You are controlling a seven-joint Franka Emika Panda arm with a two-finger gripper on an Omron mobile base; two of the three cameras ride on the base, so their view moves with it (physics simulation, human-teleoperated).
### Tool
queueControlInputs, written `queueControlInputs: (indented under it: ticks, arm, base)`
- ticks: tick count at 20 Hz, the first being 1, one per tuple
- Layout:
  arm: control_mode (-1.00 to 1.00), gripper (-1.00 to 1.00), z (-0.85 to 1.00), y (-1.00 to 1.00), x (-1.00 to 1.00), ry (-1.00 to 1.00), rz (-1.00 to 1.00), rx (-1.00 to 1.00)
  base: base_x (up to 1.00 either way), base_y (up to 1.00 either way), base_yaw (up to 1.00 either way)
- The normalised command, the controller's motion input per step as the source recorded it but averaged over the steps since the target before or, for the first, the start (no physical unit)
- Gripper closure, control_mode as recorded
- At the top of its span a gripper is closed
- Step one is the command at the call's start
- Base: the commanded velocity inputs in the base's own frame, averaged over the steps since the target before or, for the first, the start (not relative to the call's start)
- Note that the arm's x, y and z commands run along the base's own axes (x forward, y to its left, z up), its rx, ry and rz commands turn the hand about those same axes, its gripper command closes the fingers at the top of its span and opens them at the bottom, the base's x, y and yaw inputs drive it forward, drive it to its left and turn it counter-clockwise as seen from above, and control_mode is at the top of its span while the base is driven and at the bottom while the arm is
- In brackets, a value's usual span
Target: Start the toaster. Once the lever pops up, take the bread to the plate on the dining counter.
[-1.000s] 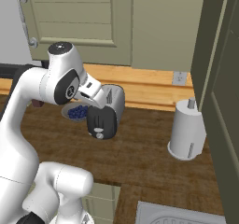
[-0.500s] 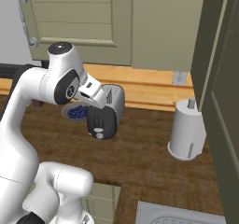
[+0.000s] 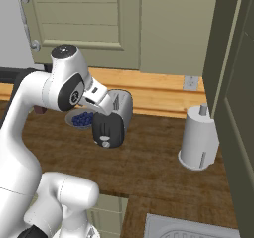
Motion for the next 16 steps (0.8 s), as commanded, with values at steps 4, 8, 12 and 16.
queueControlInputs:
  ticks: [4, 8, 12, 16]
  arm:
    - [-1.00, -1.00, 0.00, 0.00, 0.00, 0.00, 0.00, 0.00]
    - [-1.00, -1.00, 0.00, 0.00, 0.00, 0.00, 0.00, 0.00]
    - [-1.00, -1.00, 0.00, 0.00, 0.00, 0.00, 0.00, 0.00]
    - [-1.00, -1.00, 0.00, 0.00, 0.00, 0.00, 0.00, 0.00]
  base:
    - [0.00, 0.00, 0.00]
    - [0.00, 0.00, 0.00]
    - [0.00, 0.00, 0.00]
    - [0.00, 0.00, 0.00]
